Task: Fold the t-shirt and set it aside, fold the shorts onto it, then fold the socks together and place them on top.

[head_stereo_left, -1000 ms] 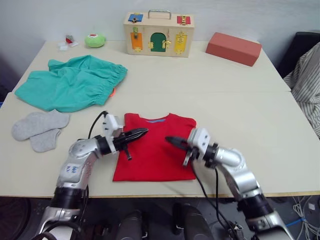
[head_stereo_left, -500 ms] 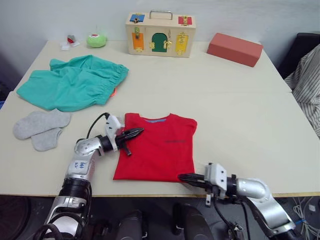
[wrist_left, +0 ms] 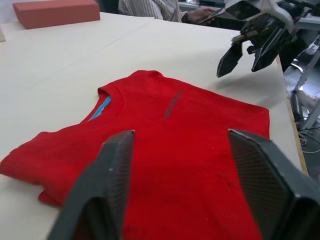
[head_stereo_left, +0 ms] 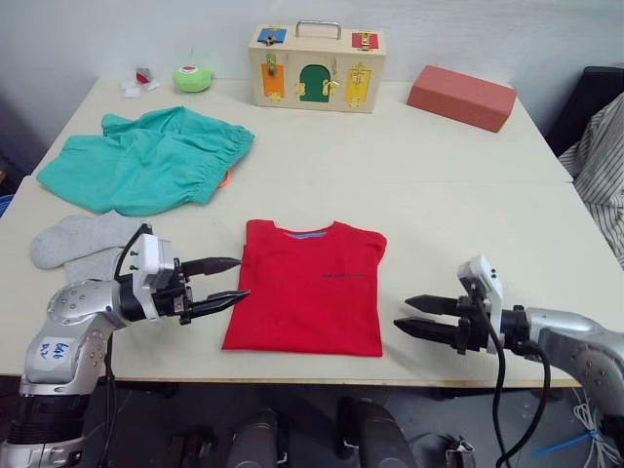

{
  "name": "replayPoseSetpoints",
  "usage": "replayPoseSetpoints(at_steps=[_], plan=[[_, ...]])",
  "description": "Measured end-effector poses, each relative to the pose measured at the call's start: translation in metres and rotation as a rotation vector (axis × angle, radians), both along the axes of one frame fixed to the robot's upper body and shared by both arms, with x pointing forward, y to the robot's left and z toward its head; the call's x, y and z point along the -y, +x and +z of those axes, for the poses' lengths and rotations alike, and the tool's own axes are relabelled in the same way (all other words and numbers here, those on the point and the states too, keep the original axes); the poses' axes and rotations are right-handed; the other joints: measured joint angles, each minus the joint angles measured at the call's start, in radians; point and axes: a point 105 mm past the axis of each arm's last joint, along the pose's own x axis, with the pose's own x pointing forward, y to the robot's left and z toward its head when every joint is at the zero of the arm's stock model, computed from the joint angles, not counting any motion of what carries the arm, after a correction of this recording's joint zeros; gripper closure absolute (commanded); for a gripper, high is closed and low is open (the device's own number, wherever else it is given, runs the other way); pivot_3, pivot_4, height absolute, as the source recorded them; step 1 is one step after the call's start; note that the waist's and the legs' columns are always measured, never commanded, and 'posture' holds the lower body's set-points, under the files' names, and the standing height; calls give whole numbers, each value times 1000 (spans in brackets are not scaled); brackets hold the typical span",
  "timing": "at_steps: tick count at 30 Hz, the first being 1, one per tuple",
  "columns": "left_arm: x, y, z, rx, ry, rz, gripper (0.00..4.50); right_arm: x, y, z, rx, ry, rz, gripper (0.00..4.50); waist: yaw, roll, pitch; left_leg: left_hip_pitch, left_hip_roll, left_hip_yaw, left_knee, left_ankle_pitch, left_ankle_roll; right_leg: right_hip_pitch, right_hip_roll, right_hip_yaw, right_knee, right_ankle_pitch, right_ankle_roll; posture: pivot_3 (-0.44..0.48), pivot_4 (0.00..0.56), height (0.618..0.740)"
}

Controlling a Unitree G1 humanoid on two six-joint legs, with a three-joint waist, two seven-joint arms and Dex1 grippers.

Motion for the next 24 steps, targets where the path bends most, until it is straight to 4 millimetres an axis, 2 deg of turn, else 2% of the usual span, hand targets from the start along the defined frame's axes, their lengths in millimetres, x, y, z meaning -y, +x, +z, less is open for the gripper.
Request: replayPoseSetpoints(at_steps=[1,2,8,9,13,22,24], plan=[[-1,-6,-3,-30,12,-19,124,-3,3,-3,-43,-3,1,0,-4,0,0,0,0,0,-1,0,0,0,0,0,0,0,0,0,150,740],[-1,-11,-6,-47,14,-34,58,-7,6,-5,-89,9,1,0,-6,0,0,-1,0,0,-1,0,0,-1,0,0,-1,0,-1,0,150,740],[6,-20,-11,-66,-26,-42,58,-48,19,0,-218,101,57,0,-11,0,0,-3,0,1,-1,0,-1,-2,1,-1,0,0,0,0,150,740],[6,-22,-13,-68,-24,-44,21,-52,21,0,-230,108,60,179,-11,0,0,-2,0,1,-1,0,-1,-2,1,-1,1,0,0,0,150,740],[9,-25,-13,-47,-20,-48,0,-61,32,-4,-232,94,33,1274,-10,0,0,-2,0,1,-1,0,-1,-2,1,-1,1,0,0,0,150,740],[10,-19,-11,-1,-5,-29,0,-55,37,-15,-171,26,-19,4490,-10,-3,-2,-2,0,1,0,0,-1,-1,1,-1,1,0,1,0,150,740],[12,-17,-7,21,-13,-36,0,-49,38,-16,-163,6,-35,4490,-6,-6,-3,-1,-1,0,0,1,0,1,1,-1,-1,1,2,0,150,740]])
